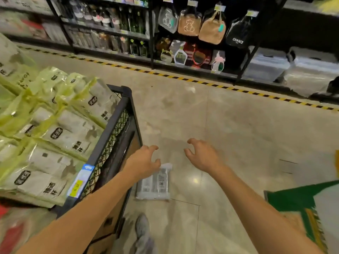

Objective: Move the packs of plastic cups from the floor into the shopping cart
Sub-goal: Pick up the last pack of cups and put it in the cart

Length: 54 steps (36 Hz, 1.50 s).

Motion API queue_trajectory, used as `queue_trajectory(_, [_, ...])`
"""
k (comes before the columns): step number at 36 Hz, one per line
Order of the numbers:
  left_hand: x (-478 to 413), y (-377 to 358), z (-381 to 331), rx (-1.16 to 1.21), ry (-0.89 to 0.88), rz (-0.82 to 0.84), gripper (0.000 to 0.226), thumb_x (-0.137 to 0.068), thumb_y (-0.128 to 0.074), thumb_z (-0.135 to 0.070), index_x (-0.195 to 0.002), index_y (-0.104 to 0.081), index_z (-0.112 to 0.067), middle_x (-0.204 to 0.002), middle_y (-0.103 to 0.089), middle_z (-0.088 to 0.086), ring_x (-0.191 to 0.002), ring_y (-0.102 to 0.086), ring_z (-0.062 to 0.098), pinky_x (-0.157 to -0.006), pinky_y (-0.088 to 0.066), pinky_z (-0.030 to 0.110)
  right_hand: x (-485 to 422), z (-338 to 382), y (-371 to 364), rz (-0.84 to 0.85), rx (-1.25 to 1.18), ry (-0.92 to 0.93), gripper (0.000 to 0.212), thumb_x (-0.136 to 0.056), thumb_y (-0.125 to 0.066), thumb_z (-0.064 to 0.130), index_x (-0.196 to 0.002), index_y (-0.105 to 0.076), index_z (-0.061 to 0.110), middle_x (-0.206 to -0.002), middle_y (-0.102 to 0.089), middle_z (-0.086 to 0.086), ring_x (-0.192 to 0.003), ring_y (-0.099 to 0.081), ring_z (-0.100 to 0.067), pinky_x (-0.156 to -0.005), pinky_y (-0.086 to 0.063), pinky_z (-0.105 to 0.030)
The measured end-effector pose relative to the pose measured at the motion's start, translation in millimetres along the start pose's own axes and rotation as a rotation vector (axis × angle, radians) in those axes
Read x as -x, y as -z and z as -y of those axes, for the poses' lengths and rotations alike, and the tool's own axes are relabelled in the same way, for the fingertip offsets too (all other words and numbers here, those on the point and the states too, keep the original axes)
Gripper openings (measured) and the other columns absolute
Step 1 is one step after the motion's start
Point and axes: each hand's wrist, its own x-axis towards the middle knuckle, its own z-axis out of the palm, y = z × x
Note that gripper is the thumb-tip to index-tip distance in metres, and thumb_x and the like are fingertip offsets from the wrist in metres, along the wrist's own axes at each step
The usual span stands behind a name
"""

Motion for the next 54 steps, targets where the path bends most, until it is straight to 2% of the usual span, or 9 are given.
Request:
queue_trajectory(8, [-80, -109, 89, 0.113, 0.152, 0.026, 0.057, -0.094, -0.05, -0.046, -0.146, -0.041, -0.023, -0.135, -0.051, 0.007, -0.116, -0.055, 0.027, -0.095, -0.049, 0.045, -71, -24, -123, 0.108, -0.034, -0.103, 0.046, -0.102, -0.04, 0.045, -0.144, -0.046, 0.026, -0.127, -0.059, -0.005, -0.115, -0.058, -0.028, -0.083, -0.048, -0.039])
queue_trajectory(16, [-143, -250, 181, 0.346, 0.318, -0.001, 0.066, -0.095, -0.052, -0.036, -0.154, -0.022, -0.038, -0.158, -0.031, -0.002, -0.142, -0.035, 0.021, -0.114, -0.035, 0.047, -127, -72, -285, 0.247, -0.086, -0.139, 0.049, -0.103, -0.037, 0.046, -0.149, -0.036, 0.029, -0.129, -0.057, -0.007, -0.114, -0.057, -0.029, -0.083, -0.05, -0.04])
queue_trajectory(25, [-209, -407, 279, 0.233, 0.385, 0.01, 0.072, -0.086, -0.04, -0.052, -0.153, -0.017, -0.04, -0.132, -0.05, 0.006, -0.113, -0.055, 0.025, -0.093, -0.052, 0.047, -192, -133, -484, 0.262, -0.195, -0.113, 0.055, -0.103, -0.038, 0.047, -0.155, -0.027, 0.032, -0.135, -0.051, -0.004, -0.115, -0.056, -0.024, -0.083, -0.051, -0.039])
queue_trajectory(36, [-277, -556, 384, 0.091, 0.438, -0.035, 0.064, -0.099, -0.03, -0.058, -0.153, 0.005, -0.05, -0.162, -0.003, 0.008, -0.141, -0.025, 0.039, -0.107, -0.034, 0.058, -262, -189, -683, 0.294, -0.272, -0.17, 0.067, -0.098, -0.035, 0.064, -0.156, -0.005, 0.05, -0.164, -0.01, -0.01, -0.144, -0.03, -0.034, -0.104, -0.043, -0.05])
queue_trajectory(41, [-292, -583, 426, 0.229, 0.385, -0.045, 0.07, -0.088, -0.02, -0.076, -0.15, 0.005, -0.057, -0.151, -0.027, 0.01, -0.127, -0.045, 0.035, -0.096, -0.045, 0.06, -272, -200, -732, 0.194, -0.367, -0.16, 0.067, -0.096, -0.036, 0.069, -0.15, 0.004, 0.06, -0.164, -0.005, -0.011, -0.143, -0.024, -0.038, -0.11, -0.036, -0.051])
queue_trajectory(45, [-295, -597, 430, 0.36, 0.316, -0.051, 0.065, -0.099, -0.034, -0.058, -0.149, 0.007, -0.058, -0.15, -0.032, 0.004, -0.117, -0.051, 0.018, -0.085, -0.052, 0.041, -271, -208, -753, 0.097, -0.431, -0.101, 0.065, -0.1, -0.038, 0.061, -0.152, 0.0, 0.058, -0.152, -0.023, -0.011, -0.133, -0.032, -0.029, -0.108, -0.04, -0.046])
queue_trajectory(49, [-291, -589, 424, 0.372, 0.284, -0.035, 0.06, -0.1, -0.032, -0.056, -0.149, 0.003, -0.059, -0.15, -0.03, 0.0, -0.106, -0.05, 0.006, -0.07, -0.043, 0.019, -270, -210, -748, 0.109, -0.477, -0.119, 0.061, -0.101, -0.036, 0.062, -0.147, 0.004, 0.066, -0.151, -0.018, -0.007, -0.133, -0.035, -0.026, -0.105, -0.047, -0.047])
queue_trajectory(51, [-287, -575, 412, 0.361, 0.243, -0.028, 0.061, -0.096, -0.03, -0.06, -0.149, 0.0, -0.059, -0.149, -0.031, -0.002, -0.107, -0.05, 0.004, -0.07, -0.052, 0.025, -266, -211, -733, 0.105, -0.504, -0.141, 0.061, -0.1, -0.038, 0.061, -0.147, 0.001, 0.066, -0.153, -0.018, -0.007, -0.13, -0.044, -0.026, -0.102, -0.051, -0.046])
queue_trajectory(54, [-282, -543, 378, 0.356, 0.278, 0.005, 0.058, -0.091, -0.026, -0.066, -0.142, 0.0, -0.069, -0.147, -0.031, -0.002, -0.118, -0.05, 0.015, -0.09, -0.053, 0.051, -255, -211, -690, 0.068, -0.555, -0.149, 0.06, -0.101, -0.04, 0.059, -0.149, -0.005, 0.063, -0.151, -0.02, -0.002, -0.116, -0.055, -0.02, -0.097, -0.055, -0.039])
